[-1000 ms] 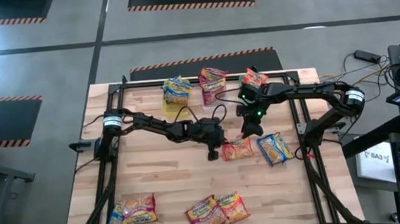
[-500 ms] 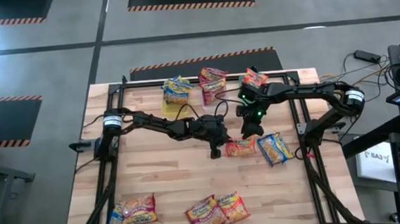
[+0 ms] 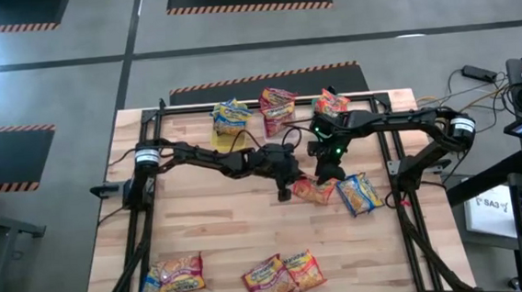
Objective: Sort Maruchan noodles
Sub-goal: Put the right orange noodle pack into the green bin
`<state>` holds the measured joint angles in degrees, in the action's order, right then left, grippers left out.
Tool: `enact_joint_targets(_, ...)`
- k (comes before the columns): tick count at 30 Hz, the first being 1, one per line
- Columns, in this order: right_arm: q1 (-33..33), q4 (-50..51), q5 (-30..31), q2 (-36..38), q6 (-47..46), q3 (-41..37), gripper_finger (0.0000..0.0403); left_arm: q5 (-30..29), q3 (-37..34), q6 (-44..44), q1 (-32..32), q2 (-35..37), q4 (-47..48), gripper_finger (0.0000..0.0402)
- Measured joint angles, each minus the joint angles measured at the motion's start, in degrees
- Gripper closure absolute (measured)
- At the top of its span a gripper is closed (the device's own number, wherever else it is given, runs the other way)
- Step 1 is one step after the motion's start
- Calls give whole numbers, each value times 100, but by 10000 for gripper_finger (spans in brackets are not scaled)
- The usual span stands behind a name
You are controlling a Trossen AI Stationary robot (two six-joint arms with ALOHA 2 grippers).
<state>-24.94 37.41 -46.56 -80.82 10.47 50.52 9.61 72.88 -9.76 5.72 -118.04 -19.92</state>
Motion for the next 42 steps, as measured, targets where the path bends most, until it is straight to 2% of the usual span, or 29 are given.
enact_joint_targets(7, 36, 1, 452, 0, -86, -2, 200, -2, 53, 10, 4, 0, -6, 401)
enact_joint_targets(10, 45, 2, 511, -2, -94, -2, 212, -4, 53, 15, 4, 0, -24, 401)
enact_joint_targets(19, 45, 12, 513, -2, -311, -2, 313, -4, 53, 57, 2, 0, -48, 401)
enact_joint_targets(25, 45, 35, 457, -2, -424, -4, 375, -4, 53, 424, 2, 0, -41, 397)
enact_joint_targets(32, 45, 227, 465, -2, -460, -11, 389, 11, 53, 680, -15, 0, 136, 335)
enact_joint_targets(37, 25, 328, 488, -2, -449, -5, 390, 331, 53, 837, -15, 73, 313, 277)
enact_joint_targets(42, -22, 1049, 1272, -2, -166, 421, 390, 339, 53, 805, -15, 279, 397, 238)
